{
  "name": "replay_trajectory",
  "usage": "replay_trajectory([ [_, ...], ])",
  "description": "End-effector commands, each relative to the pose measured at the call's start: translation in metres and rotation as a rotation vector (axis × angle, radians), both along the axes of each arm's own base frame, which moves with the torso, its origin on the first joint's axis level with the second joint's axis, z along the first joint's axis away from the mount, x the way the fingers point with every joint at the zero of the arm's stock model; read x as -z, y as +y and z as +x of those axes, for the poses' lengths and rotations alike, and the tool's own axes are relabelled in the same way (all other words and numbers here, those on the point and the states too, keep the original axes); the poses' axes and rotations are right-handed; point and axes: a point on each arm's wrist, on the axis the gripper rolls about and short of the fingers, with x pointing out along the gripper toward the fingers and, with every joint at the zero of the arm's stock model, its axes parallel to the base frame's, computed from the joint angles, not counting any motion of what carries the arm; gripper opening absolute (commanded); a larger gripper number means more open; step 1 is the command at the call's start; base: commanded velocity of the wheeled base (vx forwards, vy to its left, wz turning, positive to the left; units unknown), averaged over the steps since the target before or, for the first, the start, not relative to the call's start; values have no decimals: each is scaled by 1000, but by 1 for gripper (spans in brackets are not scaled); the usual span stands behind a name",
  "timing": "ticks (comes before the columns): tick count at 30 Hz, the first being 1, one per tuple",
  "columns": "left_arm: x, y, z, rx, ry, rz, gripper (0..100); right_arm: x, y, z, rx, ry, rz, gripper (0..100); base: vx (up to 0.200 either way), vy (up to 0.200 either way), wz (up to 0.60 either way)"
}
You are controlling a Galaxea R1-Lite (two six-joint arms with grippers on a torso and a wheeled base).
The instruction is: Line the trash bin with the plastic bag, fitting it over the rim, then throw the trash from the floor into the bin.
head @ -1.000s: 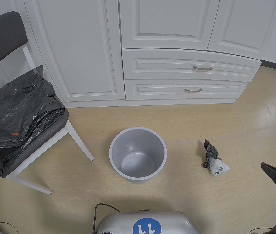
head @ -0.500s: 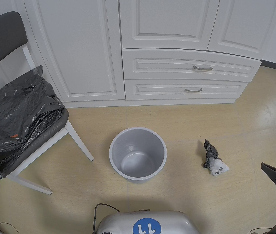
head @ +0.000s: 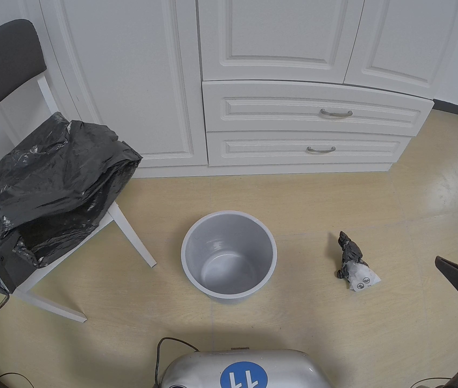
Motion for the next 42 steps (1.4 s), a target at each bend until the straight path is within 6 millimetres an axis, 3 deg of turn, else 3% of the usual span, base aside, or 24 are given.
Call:
replay_trajectory([
  [1,-59,-41,-20,445,-235,37,0,-6,10,11,-69,-10,86,100,0,0,0],
  [9,-92,-61,-6,617,-264,18,0,-7,24,26,-160,-6,94,100,0,0,0],
  [14,-107,-74,-3,720,-289,2,0,-8,51,56,-200,37,111,100,0,0,0],
  [20,-107,-82,-4,792,-283,-12,0,1,87,76,-198,92,259,100,0,0,0],
  [26,-107,-87,-8,848,-272,-44,0,7,109,93,-162,75,331,100,0,0,0],
  [42,-107,-96,-16,952,-265,-81,0,8,121,98,-191,105,384,100,0,0,0],
])
